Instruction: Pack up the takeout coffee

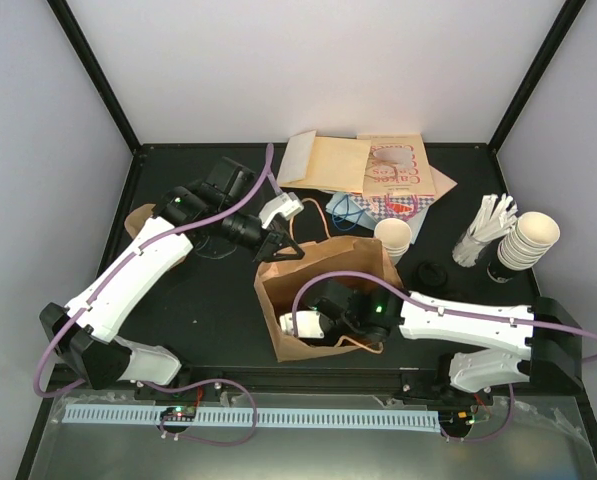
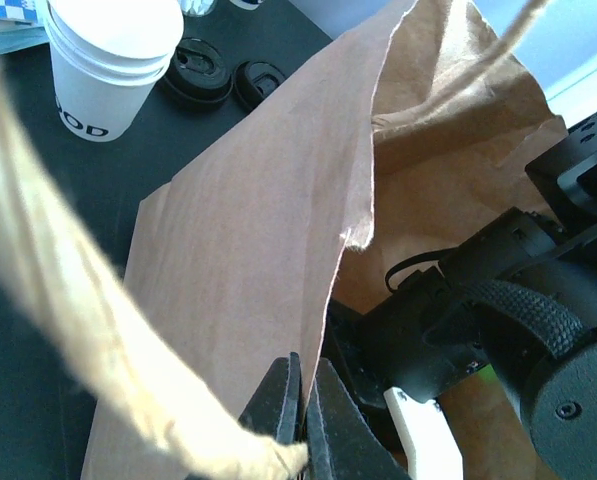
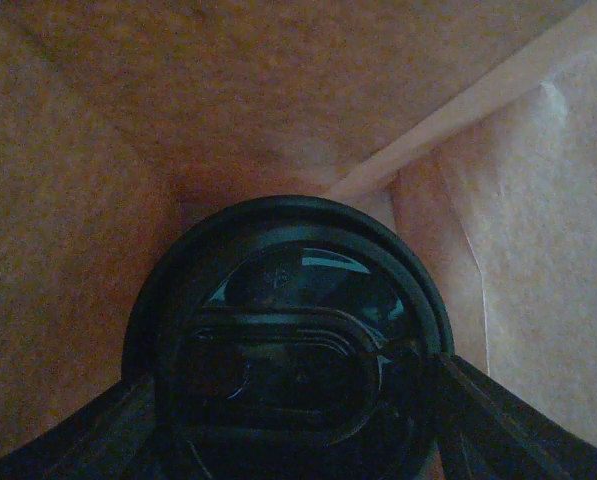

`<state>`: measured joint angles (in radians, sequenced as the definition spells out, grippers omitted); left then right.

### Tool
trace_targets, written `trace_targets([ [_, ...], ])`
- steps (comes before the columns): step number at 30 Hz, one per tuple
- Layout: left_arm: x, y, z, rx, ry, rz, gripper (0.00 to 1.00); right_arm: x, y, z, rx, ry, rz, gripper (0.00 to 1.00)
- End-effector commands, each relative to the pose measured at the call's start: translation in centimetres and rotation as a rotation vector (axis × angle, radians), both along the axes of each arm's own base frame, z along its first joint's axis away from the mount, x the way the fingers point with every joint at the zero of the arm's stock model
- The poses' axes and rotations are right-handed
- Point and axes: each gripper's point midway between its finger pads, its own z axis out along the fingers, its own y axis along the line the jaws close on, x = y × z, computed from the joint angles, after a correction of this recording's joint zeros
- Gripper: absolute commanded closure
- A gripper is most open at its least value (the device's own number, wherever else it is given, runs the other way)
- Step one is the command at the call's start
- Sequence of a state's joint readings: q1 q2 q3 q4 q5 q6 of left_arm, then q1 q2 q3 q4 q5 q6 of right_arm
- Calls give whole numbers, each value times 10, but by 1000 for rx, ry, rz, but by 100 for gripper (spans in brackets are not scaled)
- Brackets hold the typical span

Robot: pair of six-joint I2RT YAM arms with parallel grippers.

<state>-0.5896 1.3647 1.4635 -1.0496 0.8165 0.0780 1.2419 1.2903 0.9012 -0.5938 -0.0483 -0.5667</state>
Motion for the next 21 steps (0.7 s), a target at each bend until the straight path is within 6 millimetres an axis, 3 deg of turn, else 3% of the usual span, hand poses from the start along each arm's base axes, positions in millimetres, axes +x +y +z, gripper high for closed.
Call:
trace_targets([
  [1, -1, 2, 8, -8, -23, -19, 98, -6, -45, -73, -289, -22, 31, 53],
  [7, -2, 3, 5, -2, -16, -24, 98, -1, -44, -76, -352, -22, -13, 52],
  [11, -3, 4, 6, -3, -20, -25, 98, -17, -26, -62, -315, 206, -36, 53],
  [21, -4, 10, 8, -1, -34, -15, 98, -6, -44, -73, -469, 172, -101, 54],
])
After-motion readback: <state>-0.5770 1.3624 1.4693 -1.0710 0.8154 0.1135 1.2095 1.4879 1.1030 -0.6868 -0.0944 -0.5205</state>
